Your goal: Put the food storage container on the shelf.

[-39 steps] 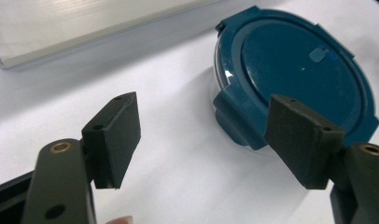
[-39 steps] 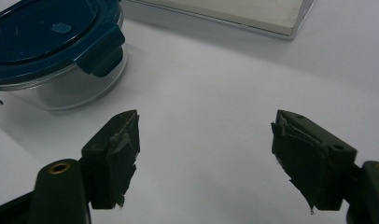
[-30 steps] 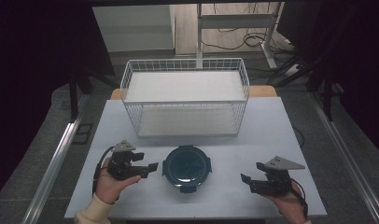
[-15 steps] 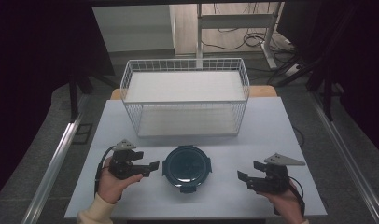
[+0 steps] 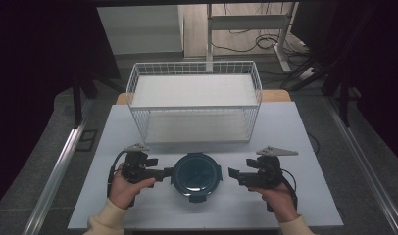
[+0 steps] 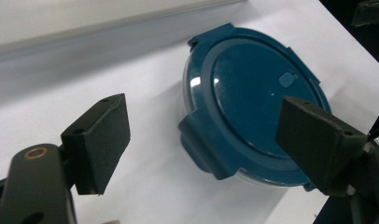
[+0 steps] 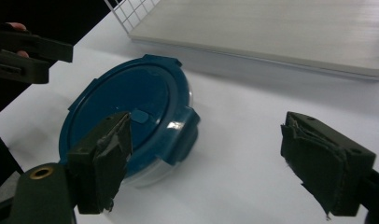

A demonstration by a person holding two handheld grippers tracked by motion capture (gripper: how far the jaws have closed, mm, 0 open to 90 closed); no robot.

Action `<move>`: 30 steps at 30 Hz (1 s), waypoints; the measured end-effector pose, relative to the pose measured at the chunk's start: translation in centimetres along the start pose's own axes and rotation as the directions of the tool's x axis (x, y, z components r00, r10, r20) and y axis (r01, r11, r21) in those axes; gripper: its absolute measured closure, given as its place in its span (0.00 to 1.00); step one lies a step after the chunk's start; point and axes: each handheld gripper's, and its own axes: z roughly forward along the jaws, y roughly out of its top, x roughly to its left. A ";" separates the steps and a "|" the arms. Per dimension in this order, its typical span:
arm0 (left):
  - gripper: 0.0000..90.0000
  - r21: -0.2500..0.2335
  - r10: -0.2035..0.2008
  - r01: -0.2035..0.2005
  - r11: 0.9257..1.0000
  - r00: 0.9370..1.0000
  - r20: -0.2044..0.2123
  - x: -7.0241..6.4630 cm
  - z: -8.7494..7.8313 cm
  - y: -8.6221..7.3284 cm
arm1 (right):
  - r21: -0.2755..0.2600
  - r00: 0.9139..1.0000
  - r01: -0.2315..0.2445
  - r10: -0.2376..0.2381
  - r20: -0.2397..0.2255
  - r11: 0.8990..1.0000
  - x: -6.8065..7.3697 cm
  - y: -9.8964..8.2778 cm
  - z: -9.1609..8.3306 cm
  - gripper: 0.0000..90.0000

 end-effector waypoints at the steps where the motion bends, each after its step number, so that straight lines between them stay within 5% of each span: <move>1: 0.19 -0.004 -0.008 0.008 1.000 1.000 0.000 0.1 0.0 -0.1 | 0.003 1.000 0.000 0.000 -0.003 1.000 0.1 0.0 0.3 0.17; 8: 0.17 0.012 -0.059 0.059 0.998 0.998 0.018 0.8 0.6 -0.7 | 0.060 0.999 -0.013 0.015 -0.042 0.998 0.2 -0.7 3.0 0.16; 26: 0.16 0.043 -0.131 0.128 0.991 0.988 0.086 0.3 2.1 -1.6 | 0.120 0.987 -0.109 0.122 -0.102 0.987 0.7 -0.8 5.6 0.13; 30: 0.17 0.063 -0.170 0.163 0.985 0.976 0.137 0.3 3.0 -1.9 | 0.139 0.987 -0.105 0.121 -0.109 0.985 1.0 -0.9 6.3 0.12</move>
